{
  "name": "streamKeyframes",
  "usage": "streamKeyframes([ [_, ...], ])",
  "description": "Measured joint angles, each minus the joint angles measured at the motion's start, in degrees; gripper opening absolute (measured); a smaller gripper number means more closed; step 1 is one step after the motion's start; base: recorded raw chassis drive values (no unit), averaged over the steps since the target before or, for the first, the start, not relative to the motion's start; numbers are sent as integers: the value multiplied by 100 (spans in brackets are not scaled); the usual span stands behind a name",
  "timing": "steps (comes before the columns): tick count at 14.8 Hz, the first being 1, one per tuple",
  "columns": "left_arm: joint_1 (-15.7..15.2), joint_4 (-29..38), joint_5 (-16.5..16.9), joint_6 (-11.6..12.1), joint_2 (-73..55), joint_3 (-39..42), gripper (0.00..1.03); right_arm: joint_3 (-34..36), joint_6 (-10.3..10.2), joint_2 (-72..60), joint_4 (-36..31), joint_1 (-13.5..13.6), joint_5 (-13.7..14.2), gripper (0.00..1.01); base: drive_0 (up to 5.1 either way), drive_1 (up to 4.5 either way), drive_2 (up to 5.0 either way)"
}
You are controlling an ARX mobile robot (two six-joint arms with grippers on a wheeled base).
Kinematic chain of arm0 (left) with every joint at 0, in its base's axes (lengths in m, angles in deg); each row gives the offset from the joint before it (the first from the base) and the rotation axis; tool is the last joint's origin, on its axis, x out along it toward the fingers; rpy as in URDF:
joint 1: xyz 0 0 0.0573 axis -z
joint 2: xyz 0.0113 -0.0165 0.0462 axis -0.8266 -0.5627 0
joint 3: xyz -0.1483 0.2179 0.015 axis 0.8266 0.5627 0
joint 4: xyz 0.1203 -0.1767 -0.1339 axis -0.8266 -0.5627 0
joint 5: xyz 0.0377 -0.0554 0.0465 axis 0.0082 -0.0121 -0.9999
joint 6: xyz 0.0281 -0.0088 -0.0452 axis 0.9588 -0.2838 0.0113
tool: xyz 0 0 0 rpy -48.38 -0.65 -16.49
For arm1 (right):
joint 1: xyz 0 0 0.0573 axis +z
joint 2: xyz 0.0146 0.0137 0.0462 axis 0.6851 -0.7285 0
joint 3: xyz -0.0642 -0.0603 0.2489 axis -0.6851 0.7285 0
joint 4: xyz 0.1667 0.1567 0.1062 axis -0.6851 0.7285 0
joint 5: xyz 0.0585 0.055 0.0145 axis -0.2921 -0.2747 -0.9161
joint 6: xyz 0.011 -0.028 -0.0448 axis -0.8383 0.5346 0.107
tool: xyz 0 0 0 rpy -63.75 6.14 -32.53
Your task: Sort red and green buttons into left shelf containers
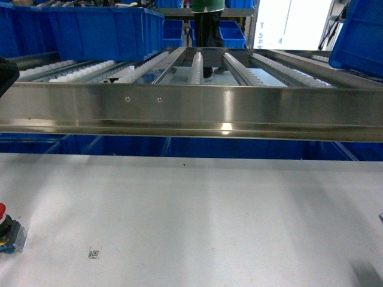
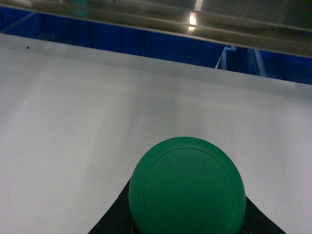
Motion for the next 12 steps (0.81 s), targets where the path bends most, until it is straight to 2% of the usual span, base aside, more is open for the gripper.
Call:
streamKeyframes([
  [2, 0, 0, 0, 2, 0, 0, 98, 461, 0, 940, 205, -223, -107, 26, 0, 0, 0],
  [5, 0, 2, 0, 2, 0, 0, 98, 1093, 2, 2413, 1005, -459, -308, 26, 0, 0, 0],
  [8, 0, 0, 0, 0, 0, 0, 98, 1349, 2, 4004, 1980, -400, -452, 26, 0, 0, 0],
  [10, 0, 0, 0, 2, 0, 0, 98, 1443, 2, 4426, 2177, -221, -332, 26, 0, 0, 0],
  [12, -2, -118, -33, 2, 0, 2, 98, 1447, 2, 4426, 2177, -225, -313, 26, 0, 0, 0],
])
